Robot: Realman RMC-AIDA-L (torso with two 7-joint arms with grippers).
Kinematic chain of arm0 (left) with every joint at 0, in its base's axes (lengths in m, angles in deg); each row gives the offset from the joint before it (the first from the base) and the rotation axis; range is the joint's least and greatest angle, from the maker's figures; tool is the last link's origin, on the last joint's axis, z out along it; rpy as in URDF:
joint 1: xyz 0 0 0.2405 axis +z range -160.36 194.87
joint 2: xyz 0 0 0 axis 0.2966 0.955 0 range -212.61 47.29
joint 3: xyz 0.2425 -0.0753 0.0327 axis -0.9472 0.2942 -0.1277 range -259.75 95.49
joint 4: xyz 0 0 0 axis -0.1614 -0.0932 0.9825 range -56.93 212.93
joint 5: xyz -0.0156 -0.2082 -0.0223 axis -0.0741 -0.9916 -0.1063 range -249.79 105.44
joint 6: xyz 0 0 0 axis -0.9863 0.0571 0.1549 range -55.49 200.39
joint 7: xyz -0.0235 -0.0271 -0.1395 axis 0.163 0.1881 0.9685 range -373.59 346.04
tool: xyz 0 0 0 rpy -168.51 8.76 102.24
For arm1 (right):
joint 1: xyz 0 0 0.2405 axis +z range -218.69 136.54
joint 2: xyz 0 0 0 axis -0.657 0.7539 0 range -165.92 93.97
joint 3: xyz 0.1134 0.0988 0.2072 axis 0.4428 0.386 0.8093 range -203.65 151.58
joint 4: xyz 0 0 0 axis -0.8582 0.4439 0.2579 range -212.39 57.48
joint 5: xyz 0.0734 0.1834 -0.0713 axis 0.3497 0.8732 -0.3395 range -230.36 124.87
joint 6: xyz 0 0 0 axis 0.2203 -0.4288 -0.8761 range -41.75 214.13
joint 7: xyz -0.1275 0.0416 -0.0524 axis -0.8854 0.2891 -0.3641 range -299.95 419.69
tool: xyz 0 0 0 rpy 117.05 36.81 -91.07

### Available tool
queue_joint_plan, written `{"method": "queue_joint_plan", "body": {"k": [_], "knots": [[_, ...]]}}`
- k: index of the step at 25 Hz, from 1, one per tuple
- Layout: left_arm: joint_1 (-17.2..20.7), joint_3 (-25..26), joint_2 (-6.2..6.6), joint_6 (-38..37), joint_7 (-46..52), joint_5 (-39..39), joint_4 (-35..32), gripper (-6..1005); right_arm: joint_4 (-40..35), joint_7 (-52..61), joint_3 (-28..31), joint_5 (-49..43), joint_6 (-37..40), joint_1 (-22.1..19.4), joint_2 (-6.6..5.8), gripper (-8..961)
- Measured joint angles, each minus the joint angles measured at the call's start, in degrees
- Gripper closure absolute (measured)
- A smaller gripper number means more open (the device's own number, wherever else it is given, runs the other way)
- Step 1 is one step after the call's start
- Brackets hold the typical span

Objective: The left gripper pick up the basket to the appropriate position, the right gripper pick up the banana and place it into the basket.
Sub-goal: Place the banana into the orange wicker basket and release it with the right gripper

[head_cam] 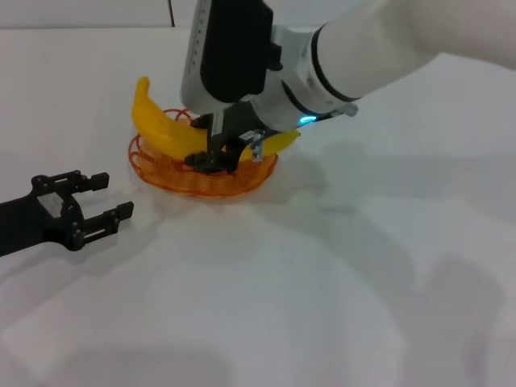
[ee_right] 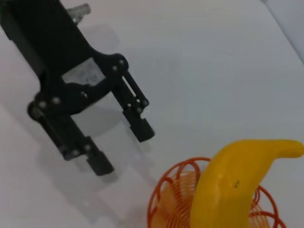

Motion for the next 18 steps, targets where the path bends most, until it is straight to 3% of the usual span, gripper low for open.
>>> {"method": "queue_joint_plan", "body": {"k": [9, 11, 14, 15, 16, 18], "knots": [[0.2, 0.0, 0.00, 0.0, 0.0, 0.0, 0.0, 375, 0.5, 0.5, -1.3, 0.5, -2.5, -0.2, 0.08, 447], [0.3, 0.0, 0.00, 0.0, 0.0, 0.0, 0.0, 375, 0.4, 0.3, -1.3, 0.4, -2.5, -0.6, 0.07, 375], [0.4, 0.0, 0.00, 0.0, 0.0, -0.1, 0.2, 375, -0.9, -0.1, -0.7, 0.4, -2.6, -2.8, -0.19, 268], [0.5, 0.0, -0.02, 0.0, 0.0, -0.1, 0.3, 375, -3.4, -1.3, 0.7, 0.5, -2.5, -6.0, -0.38, 232], [0.5, 0.0, -0.01, 0.0, 0.0, -0.1, 0.5, 375, -3.4, -1.3, 0.7, 0.5, -2.5, -6.0, -0.38, 216], [0.5, 0.2, 0.05, 0.0, 0.0, -0.1, 0.8, 375, -6.8, -3.5, 3.1, 0.9, -2.2, -10.1, -0.46, 185]]}}
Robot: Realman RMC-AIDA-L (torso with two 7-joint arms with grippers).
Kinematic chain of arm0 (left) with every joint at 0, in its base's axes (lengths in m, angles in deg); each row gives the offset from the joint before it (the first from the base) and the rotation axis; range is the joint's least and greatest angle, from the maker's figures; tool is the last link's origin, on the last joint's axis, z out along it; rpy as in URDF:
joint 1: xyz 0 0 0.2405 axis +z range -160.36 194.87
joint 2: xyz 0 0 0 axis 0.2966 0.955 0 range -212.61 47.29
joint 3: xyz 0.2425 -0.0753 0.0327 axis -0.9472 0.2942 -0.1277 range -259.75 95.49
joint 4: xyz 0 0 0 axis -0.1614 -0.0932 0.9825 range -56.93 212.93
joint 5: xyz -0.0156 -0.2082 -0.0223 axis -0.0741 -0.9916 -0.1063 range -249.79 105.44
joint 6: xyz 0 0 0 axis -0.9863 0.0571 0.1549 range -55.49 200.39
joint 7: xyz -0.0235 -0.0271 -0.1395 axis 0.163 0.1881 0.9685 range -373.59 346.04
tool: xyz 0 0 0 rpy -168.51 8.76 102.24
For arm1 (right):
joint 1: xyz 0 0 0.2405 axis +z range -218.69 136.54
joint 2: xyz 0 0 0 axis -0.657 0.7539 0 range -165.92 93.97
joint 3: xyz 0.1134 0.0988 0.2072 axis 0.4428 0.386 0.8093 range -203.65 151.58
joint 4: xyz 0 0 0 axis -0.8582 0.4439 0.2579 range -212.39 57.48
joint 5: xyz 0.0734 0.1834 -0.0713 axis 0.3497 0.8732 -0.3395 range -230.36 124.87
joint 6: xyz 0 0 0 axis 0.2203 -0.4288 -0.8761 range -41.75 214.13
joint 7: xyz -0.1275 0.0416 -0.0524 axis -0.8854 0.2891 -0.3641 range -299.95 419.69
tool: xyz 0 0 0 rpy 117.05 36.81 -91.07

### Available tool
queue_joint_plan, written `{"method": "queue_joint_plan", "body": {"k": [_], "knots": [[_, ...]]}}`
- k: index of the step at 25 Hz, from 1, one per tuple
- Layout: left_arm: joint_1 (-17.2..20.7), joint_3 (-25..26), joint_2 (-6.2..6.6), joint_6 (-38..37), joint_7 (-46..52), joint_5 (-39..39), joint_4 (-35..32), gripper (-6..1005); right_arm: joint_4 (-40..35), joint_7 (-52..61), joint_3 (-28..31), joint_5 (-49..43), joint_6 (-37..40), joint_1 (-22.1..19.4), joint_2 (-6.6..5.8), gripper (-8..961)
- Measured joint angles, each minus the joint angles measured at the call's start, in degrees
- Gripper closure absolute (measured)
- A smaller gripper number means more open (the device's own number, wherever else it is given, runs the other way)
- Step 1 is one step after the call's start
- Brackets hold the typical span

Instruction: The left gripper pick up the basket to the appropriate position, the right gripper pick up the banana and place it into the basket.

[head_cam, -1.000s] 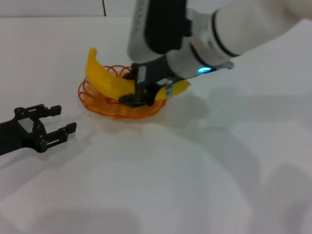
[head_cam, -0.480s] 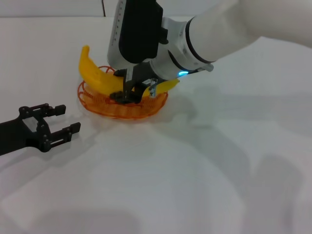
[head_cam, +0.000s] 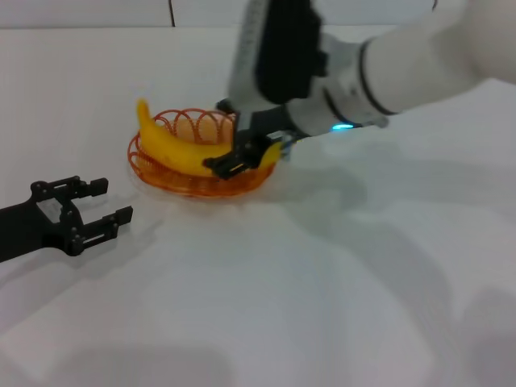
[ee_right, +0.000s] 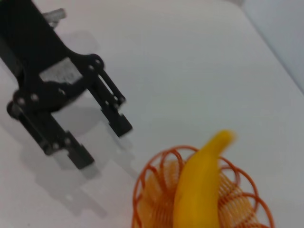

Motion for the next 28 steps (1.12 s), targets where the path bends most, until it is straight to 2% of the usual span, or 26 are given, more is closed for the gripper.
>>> {"method": "queue_joint_plan", "body": {"k": [1, 2, 4, 8, 10, 11, 12, 23, 27, 28], "knots": [[0.0, 0.0, 0.00, 0.1, 0.0, 0.0, 0.0, 375, -1.5, -1.4, 1.1, 0.6, 0.2, -2.0, 0.00, 169], [0.0, 0.0, 0.00, 0.2, 0.0, 0.0, 0.0, 375, -3.9, -5.0, 3.6, 3.2, 0.9, -5.6, -0.04, 154], [0.1, 0.0, -0.04, 0.3, 0.0, 0.1, 0.0, 375, -4.4, -6.7, 5.0, 4.7, 1.6, -6.9, -0.08, 123], [0.2, 0.0, -0.06, 0.3, 0.0, 0.0, 0.0, 375, -2.4, -16.6, 12.3, 12.6, 7.5, -10.3, -0.09, 60], [0.2, 0.1, -0.06, 0.4, 0.0, -0.1, 0.0, 375, 0.3, -20.7, 15.4, 15.9, 9.6, -10.9, -0.09, 56], [0.2, 0.2, -0.06, 0.5, -0.1, -0.1, 0.0, 375, 4.0, -24.9, 18.9, 18.7, 11.8, -11.1, -0.07, 56], [0.2, 0.2, -0.06, 0.7, -0.2, -0.2, 0.2, 375, 4.0, -24.9, 18.9, 18.7, 11.8, -11.1, -0.07, 56], [0.2, 0.1, -0.10, 1.2, -0.7, -0.4, 0.6, 375, 24.3, -44.5, 37.6, 26.2, 21.4, -11.2, -0.26, 56], [0.2, 0.2, -0.12, 1.2, -0.9, -0.4, 0.6, 375, 30.0, -51.2, 44.4, 26.5, 24.3, -11.3, -0.31, 57], [0.2, 0.3, -0.14, 1.2, -1.0, -0.4, 0.6, 375, 30.0, -51.2, 44.4, 26.5, 24.3, -11.3, -0.31, 57]]}}
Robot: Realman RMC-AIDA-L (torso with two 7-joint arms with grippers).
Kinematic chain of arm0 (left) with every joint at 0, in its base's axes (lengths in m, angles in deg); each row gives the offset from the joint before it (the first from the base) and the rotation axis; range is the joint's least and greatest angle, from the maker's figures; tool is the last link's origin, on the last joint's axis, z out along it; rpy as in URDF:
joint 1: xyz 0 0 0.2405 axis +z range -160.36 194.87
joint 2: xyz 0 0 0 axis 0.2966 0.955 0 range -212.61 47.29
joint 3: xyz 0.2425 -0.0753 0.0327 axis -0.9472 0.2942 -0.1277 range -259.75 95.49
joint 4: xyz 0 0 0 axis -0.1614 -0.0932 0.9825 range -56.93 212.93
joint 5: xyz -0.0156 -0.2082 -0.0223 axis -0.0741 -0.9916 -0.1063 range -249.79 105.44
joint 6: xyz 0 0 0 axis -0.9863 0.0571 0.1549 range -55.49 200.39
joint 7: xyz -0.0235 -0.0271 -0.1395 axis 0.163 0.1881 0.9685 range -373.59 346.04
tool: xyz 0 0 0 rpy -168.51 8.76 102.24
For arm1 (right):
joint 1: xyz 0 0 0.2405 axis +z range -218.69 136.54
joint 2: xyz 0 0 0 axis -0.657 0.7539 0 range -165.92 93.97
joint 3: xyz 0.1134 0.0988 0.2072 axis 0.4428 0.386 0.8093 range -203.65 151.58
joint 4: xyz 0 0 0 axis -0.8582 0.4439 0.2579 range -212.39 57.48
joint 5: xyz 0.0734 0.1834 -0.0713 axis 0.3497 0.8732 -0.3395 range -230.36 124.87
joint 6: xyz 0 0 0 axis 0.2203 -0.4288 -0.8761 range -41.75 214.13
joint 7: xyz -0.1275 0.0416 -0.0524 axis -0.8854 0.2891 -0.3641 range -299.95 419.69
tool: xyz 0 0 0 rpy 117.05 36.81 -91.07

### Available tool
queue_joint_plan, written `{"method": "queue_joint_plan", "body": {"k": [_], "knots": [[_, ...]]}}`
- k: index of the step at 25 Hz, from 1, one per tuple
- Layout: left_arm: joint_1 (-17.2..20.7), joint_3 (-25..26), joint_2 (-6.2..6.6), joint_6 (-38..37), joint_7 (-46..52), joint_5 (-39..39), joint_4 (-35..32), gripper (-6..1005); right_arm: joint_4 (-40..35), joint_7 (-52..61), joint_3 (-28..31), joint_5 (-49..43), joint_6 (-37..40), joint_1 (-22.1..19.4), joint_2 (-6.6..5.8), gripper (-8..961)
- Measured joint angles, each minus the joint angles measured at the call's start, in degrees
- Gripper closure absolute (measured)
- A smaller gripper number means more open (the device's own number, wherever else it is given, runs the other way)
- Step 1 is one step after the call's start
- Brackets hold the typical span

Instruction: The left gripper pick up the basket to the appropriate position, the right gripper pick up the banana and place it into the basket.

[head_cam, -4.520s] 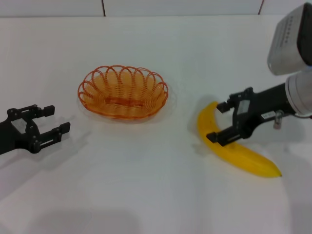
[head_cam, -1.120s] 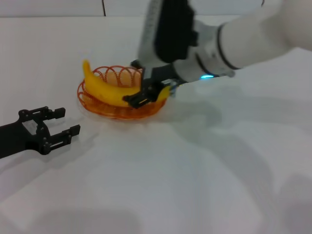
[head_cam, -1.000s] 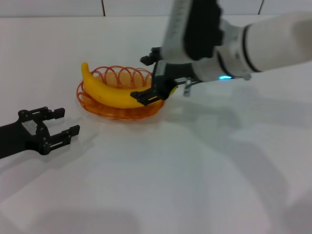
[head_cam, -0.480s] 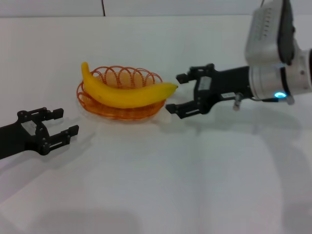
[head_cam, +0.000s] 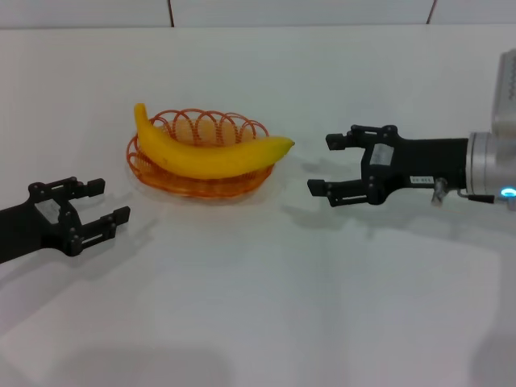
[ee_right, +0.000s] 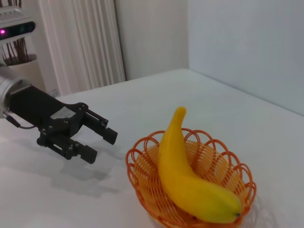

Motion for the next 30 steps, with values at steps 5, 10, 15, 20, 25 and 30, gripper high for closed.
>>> {"method": "queue_joint_plan", "body": {"k": [5, 10, 15, 20, 25, 30], "knots": [[0.0, 0.1, -0.09, 0.0, -0.4, 0.0, 0.6, 375, 2.4, -3.6, 2.8, 0.0, 2.0, -0.5, -0.02, 57], [-0.2, 0.2, -0.09, 0.0, -2.0, -0.5, 1.4, 375, 4.5, -6.5, 5.4, 0.1, 3.9, -0.7, -0.16, 57], [-0.3, 0.2, -0.01, 0.0, -2.4, -1.1, 1.4, 375, 5.6, -8.3, 5.7, 0.0, 4.9, -0.7, -0.28, 57], [-0.2, 0.0, 0.00, 0.0, -2.5, -1.6, 1.4, 375, 7.2, -11.7, 5.9, 0.1, 6.0, -0.7, -0.35, 57], [-0.2, 0.2, -0.03, 0.0, -2.5, -1.6, 1.4, 375, 7.7, -12.5, 7.1, 0.1, 6.7, -0.7, -0.39, 57], [-0.3, 0.3, -0.06, 0.0, -2.5, -1.6, 1.4, 375, 8.1, -12.6, 7.7, 0.1, 6.8, -0.7, -0.54, 57]]}}
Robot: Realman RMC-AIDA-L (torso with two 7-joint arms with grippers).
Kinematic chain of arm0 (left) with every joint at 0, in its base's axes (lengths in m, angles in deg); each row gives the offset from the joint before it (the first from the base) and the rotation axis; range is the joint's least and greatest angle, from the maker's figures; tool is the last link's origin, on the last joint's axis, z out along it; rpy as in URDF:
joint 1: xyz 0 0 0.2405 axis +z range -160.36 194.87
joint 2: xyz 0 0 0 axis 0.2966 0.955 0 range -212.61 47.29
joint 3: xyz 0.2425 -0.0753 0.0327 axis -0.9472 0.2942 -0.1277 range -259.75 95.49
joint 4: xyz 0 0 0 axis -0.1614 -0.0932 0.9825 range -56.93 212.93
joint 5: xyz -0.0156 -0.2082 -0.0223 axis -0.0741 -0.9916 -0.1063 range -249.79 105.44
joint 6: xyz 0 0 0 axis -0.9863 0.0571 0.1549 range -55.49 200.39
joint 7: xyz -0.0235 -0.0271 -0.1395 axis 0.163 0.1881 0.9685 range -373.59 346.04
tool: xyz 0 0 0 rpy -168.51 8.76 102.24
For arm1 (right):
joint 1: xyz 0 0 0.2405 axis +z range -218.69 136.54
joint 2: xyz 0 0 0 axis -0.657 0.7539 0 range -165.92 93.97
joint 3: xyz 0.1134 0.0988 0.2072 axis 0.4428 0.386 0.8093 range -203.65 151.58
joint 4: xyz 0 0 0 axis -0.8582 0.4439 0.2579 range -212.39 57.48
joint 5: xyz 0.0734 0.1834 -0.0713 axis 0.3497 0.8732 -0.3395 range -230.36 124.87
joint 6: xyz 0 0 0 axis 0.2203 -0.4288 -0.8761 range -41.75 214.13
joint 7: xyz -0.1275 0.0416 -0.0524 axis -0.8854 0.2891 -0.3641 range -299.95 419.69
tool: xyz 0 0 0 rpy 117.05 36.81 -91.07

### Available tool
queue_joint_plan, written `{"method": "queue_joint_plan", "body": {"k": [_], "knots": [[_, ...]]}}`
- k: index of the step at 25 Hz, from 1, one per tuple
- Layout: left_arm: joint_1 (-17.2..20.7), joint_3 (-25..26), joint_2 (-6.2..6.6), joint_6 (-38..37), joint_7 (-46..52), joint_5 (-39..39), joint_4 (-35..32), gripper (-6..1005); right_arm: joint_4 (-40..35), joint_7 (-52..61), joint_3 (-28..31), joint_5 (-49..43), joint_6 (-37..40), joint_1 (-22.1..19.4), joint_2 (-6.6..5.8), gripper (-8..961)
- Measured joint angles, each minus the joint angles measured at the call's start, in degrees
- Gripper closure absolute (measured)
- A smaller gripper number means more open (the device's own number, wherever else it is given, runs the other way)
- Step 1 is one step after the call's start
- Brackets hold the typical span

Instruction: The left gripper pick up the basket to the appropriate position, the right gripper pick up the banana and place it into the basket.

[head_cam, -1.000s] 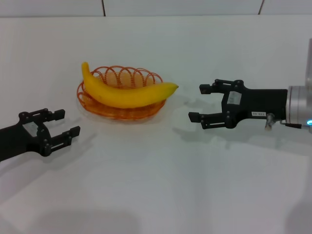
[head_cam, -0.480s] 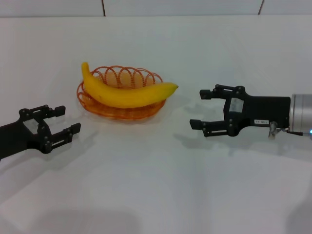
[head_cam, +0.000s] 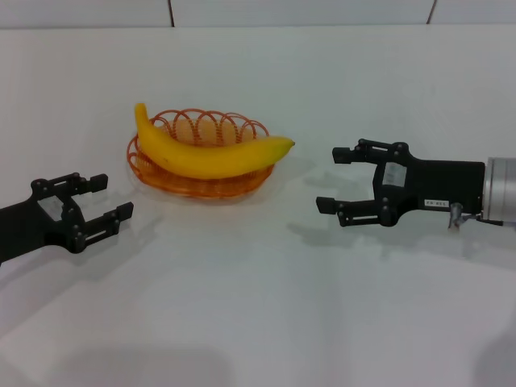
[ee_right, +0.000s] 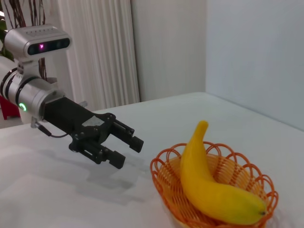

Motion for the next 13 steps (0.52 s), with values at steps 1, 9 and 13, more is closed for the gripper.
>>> {"method": "queue_joint_plan", "body": {"k": [1, 9, 13], "knots": [[0.0, 0.0, -0.01, 0.0, 0.0, 0.0, 0.0, 375, 0.0, 0.0, 0.1, 0.0, 0.0, 0.0, 0.00, 57], [0.0, 0.0, -0.02, -0.1, 0.0, 0.0, 0.0, 375, 0.0, 0.0, 0.4, 0.0, 0.0, 0.0, -0.01, 57], [-0.1, -0.1, -0.02, -0.2, 0.0, 0.0, 0.0, 375, 0.0, 0.0, 0.4, 0.0, 0.0, 0.1, -0.01, 57]]}}
